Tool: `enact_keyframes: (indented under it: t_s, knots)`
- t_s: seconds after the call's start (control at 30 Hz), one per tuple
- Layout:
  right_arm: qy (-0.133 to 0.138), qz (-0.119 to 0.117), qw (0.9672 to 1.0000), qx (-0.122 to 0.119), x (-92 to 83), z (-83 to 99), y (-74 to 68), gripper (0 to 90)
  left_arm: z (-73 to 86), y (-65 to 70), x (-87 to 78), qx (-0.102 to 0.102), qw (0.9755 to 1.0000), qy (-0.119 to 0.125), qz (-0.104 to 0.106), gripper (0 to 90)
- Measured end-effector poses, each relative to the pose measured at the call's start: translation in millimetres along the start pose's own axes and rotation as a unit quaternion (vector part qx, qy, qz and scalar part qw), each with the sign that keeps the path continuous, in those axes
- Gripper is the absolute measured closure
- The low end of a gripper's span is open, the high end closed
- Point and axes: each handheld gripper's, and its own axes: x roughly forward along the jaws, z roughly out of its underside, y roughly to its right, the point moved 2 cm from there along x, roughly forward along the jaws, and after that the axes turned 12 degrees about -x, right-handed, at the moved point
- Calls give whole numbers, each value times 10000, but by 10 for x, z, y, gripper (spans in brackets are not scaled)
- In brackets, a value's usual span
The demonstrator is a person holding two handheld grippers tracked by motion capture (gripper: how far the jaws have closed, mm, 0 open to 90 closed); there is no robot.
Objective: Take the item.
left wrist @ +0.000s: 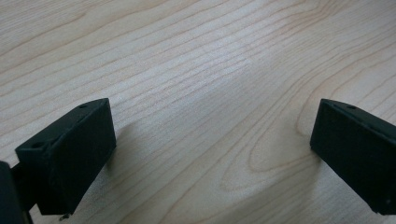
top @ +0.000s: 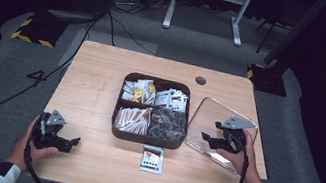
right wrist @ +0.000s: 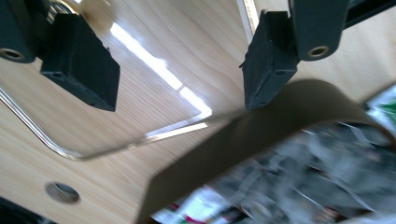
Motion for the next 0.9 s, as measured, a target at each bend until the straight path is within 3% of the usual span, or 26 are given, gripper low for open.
enact_keyframes:
  t_s: [0.1, 0.43, 0.5, 0.6, 0.8, 0.9]
  knots:
    - [-95, 81, 9998, 177, 45, 122, 105, 275, 0, 0, 0, 0, 10000, 1, 0, 4]
    - [-406, 410, 9973, 447, 175, 400, 346, 277, 0, -1, 0, 1, 10000, 1, 1, 4]
    - [-322, 495, 9968, 533, 186, 436, 390, 282, -1, -1, 1, 2, 10000, 0, 3, 4]
    - [-403, 642, 9958, 514, 211, 462, 432, 287, -1, -1, 0, 3, 10000, 0, 3, 4]
    - [-560, 608, 9947, 611, 335, 544, 486, 309, -2, -3, 0, 18, 10000, -1, 0, 4]
    - [-462, 487, 9954, 678, 374, 546, 489, 370, -2, -4, 1, 21, 10000, 0, -2, 3]
